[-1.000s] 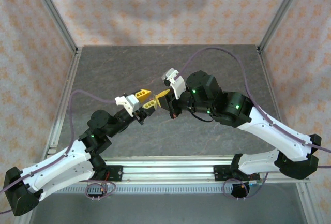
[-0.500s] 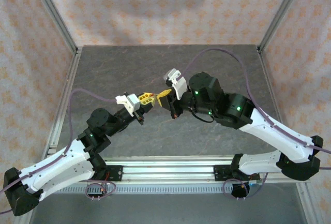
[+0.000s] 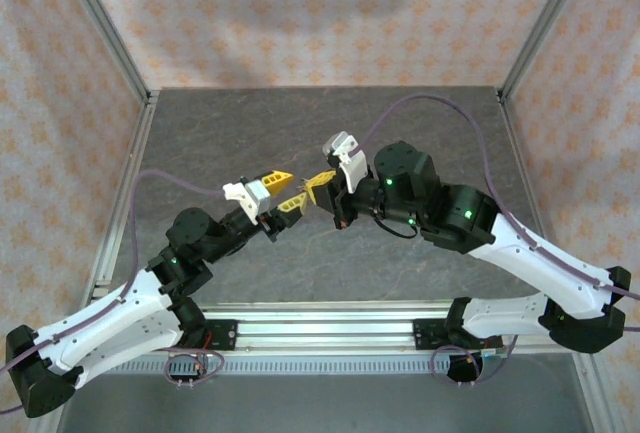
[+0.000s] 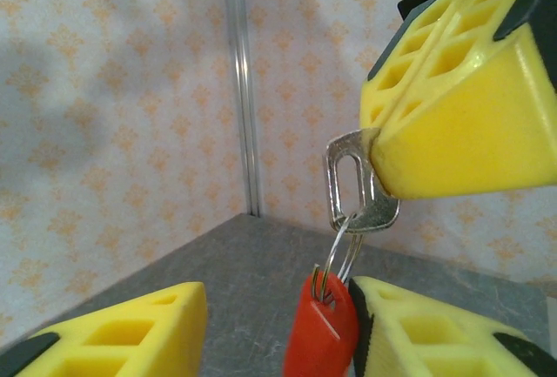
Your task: Remove the keys from the keyring
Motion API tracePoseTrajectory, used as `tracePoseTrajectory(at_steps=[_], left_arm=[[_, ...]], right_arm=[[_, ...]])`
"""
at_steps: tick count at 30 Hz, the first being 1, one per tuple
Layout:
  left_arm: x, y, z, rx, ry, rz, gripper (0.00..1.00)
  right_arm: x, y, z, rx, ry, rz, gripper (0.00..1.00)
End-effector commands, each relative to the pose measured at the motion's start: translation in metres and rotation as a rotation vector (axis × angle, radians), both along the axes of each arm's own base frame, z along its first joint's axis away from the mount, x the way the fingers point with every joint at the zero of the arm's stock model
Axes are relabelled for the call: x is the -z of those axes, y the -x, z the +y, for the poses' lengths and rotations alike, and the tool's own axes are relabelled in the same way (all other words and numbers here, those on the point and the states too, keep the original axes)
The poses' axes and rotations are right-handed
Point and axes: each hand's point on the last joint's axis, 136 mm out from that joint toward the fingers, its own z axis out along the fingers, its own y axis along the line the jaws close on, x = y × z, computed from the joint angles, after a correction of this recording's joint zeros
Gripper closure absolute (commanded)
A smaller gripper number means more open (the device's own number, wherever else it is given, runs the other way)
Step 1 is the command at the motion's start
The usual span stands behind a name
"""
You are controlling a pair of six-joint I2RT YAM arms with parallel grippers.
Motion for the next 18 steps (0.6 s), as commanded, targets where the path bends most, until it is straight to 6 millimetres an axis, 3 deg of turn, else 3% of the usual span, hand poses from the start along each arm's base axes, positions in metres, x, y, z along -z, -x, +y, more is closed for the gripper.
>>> tracePoseTrajectory(at_steps=[1,13,18], left_arm=[[-0.012,0.007,-0.004,0.047,0.045,-0.035,0.51],[-0.021,0.010,-0.007,0.074,0.074,-0.069,0.49],[-0.021,0.011,-0.008,0.082,0.077,-0.069,0.62]], right_arm=[[-0.019,0.001,-0.004,0.005,-0.046,-0.002,1.00],[-0.022,0.005,0.001,-0.026,-0.075,0.023,1.00],[-0.023,0.004,0.002,-0.025,-0.084,0.026,1.00]])
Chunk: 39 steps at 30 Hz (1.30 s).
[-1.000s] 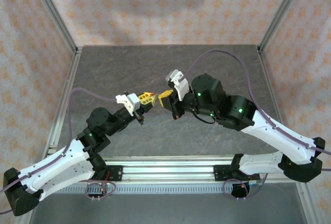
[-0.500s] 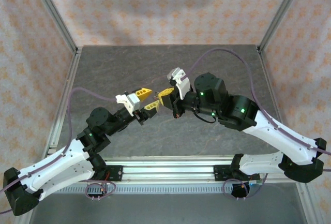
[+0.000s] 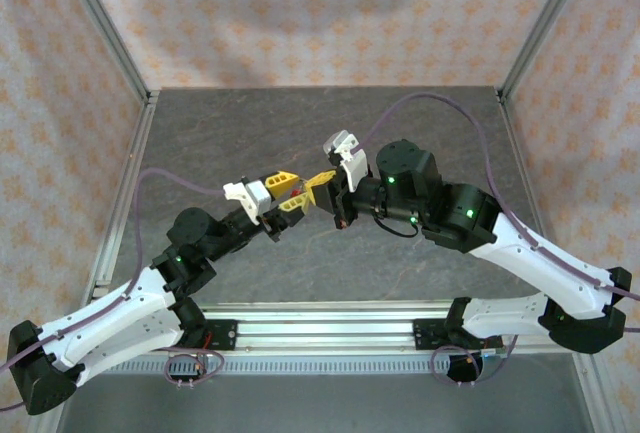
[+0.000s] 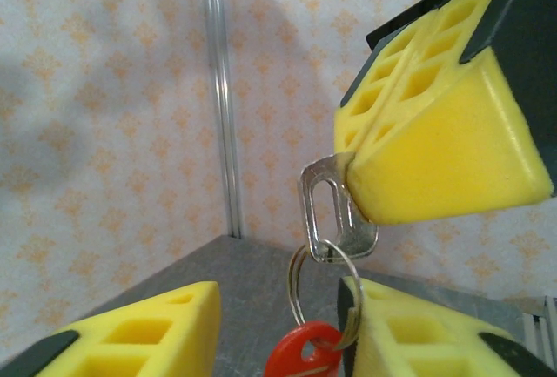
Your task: Remove the keys from the keyring
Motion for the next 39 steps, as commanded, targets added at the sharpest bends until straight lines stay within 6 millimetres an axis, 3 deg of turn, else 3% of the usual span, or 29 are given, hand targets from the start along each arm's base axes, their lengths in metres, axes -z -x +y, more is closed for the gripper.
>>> tracePoseTrajectory(at_steps=[1,5,9,16,21,32,39], left_arm=[[-0.011,0.006,-0.001,0.029,0.033,-0.036,0.62],[-0.012,0.005,-0.001,0.023,0.033,-0.038,0.66],[-0.011,0.005,-0.002,0.022,0.035,-0.037,0.57],[-0.010,0.001,-0.002,0.010,0.032,-0.041,0.56],[-0.009,-0.001,-0.003,0.001,0.037,-0.044,0.50],[-0.015,-0.010,-0.002,-0.043,0.046,-0.071,0.61],[-0.019,-0.012,-0.002,-0.058,0.047,-0.086,0.64]], right_arm=[[-0.022,0.000,0.000,-0.003,-0.065,-0.010,1.00],[-0.024,0.000,0.000,-0.003,-0.077,-0.008,1.00],[-0.027,0.001,0.000,-0.007,-0.089,-0.005,1.00],[-0.031,0.001,0.000,-0.011,-0.115,0.011,1.00],[-0.033,-0.001,-0.001,-0.009,-0.128,0.023,1.00],[-0.034,0.001,0.000,-0.025,-0.141,0.042,1.00],[-0.033,0.000,0.000,-0.026,-0.146,0.050,1.00]])
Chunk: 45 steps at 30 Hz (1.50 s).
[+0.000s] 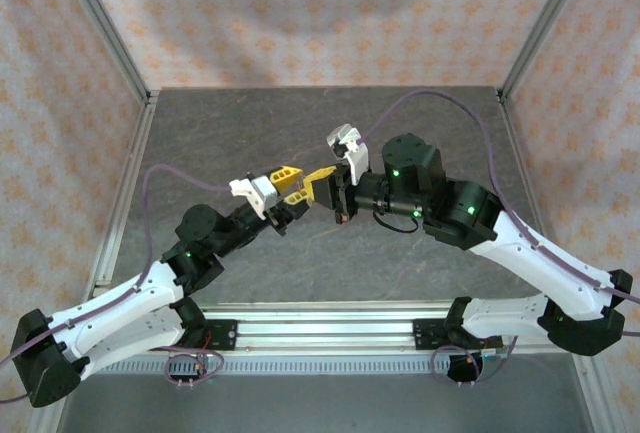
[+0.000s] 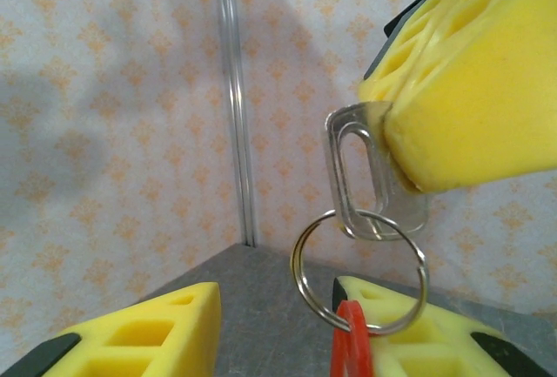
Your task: Remove the keys from the keyring
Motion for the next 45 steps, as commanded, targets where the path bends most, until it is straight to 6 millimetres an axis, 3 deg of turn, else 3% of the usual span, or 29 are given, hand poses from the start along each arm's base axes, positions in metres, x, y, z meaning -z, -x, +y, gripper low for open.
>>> tracePoseTrajectory(at_steps=[1,10,13,17,25,28,33,35,45], left_arm=[[-0.021,0.003,0.004,-0.019,0.038,-0.067,0.65],[-0.027,0.004,0.007,-0.025,0.054,-0.093,0.69],[-0.029,0.005,0.007,-0.021,0.055,-0.096,0.76],[-0.028,0.006,0.007,-0.017,0.056,-0.094,0.69],[-0.031,0.008,0.008,-0.014,0.059,-0.099,0.66],[-0.032,0.009,0.009,-0.014,0.062,-0.103,0.59],[-0.033,0.011,0.009,-0.008,0.062,-0.104,0.66],[-0.033,0.011,0.009,-0.006,0.058,-0.104,0.75],[-0.036,0.013,0.011,-0.004,0.062,-0.110,0.82]], right_arm=[[-0.022,0.001,-0.003,-0.005,-0.066,-0.018,1.00],[-0.018,-0.001,-0.004,0.000,-0.070,-0.001,1.00],[-0.018,-0.001,-0.005,0.003,-0.073,0.002,1.00],[-0.016,-0.002,-0.004,0.004,-0.075,0.008,1.00],[-0.015,-0.002,-0.003,0.002,-0.079,0.015,1.00],[-0.014,-0.002,-0.004,0.004,-0.079,0.017,1.00],[-0.014,-0.002,-0.004,0.005,-0.081,0.019,1.00],[-0.013,-0.003,-0.004,0.008,-0.083,0.020,1.00],[-0.012,-0.005,-0.006,0.015,-0.088,0.025,1.00]])
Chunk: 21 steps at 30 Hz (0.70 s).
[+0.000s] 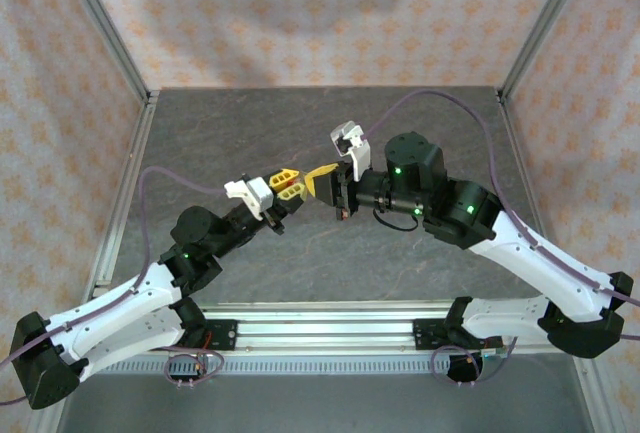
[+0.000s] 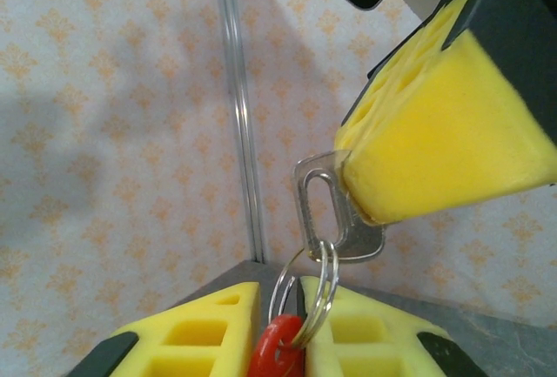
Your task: Remove the keys from the keyring
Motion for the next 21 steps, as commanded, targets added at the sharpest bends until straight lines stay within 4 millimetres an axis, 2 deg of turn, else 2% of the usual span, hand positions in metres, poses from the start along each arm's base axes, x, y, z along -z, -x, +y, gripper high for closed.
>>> tracePoseTrajectory(at_steps=[1,7,18,21], left_arm=[[-0.024,0.009,0.006,0.006,0.048,-0.059,0.84],[-0.023,0.012,0.005,0.026,0.026,-0.032,1.00],[-0.018,0.012,0.005,0.044,0.022,0.061,1.00],[-0.018,0.011,0.004,0.047,0.016,0.091,1.00]], right_arm=[[-0.012,0.001,-0.004,0.002,-0.050,-0.016,1.00],[-0.009,-0.001,-0.009,0.015,-0.046,-0.039,1.00],[0.002,0.004,-0.017,-0.014,-0.053,-0.243,1.00],[0.005,0.012,-0.017,-0.057,-0.071,-0.302,1.00]])
